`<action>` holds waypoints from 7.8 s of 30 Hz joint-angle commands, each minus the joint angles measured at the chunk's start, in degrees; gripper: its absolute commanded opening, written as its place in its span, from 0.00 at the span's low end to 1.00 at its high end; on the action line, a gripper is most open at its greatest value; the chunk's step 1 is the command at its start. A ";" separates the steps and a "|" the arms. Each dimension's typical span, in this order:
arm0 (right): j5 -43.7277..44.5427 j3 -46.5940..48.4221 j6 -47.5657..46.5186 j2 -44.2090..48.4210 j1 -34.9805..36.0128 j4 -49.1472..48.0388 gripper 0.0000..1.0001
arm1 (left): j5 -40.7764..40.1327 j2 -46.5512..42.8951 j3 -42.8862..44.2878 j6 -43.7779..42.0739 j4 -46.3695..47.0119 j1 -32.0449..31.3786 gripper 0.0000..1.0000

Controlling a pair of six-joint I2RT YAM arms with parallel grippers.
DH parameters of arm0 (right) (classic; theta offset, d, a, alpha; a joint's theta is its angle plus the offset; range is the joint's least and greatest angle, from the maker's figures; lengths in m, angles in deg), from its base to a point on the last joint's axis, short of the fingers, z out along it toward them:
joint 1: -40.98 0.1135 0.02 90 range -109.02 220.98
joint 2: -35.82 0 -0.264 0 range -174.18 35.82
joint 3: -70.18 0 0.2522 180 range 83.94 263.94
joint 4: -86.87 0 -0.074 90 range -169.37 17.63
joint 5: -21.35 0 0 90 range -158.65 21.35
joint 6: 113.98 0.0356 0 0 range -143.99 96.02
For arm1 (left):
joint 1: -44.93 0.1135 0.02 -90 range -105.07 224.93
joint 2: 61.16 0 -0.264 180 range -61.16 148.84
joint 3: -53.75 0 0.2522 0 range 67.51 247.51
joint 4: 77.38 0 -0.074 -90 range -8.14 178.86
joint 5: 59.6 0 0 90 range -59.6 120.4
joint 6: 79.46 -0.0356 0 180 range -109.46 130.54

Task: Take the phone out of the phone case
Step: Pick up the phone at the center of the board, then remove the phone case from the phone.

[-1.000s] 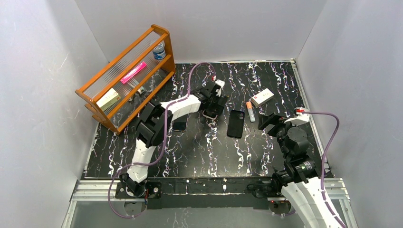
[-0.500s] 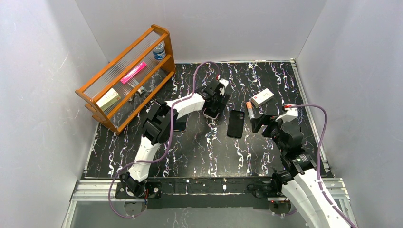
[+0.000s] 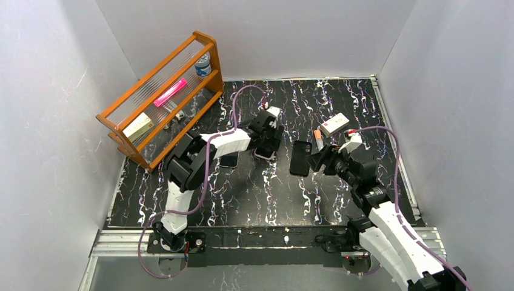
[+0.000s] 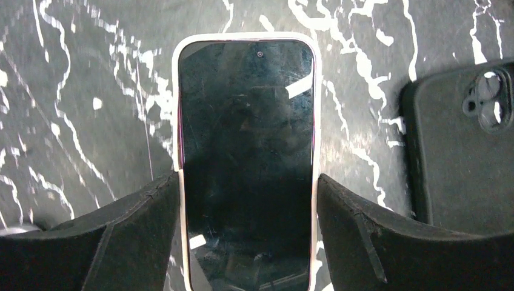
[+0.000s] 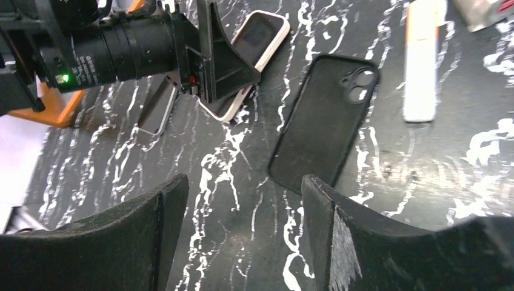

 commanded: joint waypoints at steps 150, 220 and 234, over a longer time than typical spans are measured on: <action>-16.69 4.16 22.25 -40.05 22.95 -77.74 0.09 | 11.93 -62.56 -56.06 64.59 55.89 9.35 0.00; -47.71 18.62 -35.58 -30.44 21.25 -23.48 0.59 | 71.80 -55.56 -29.99 13.36 23.46 18.91 0.00; -49.17 20.83 -33.23 -33.82 21.25 -25.05 0.33 | 72.37 -55.38 -31.26 16.95 26.82 18.89 0.00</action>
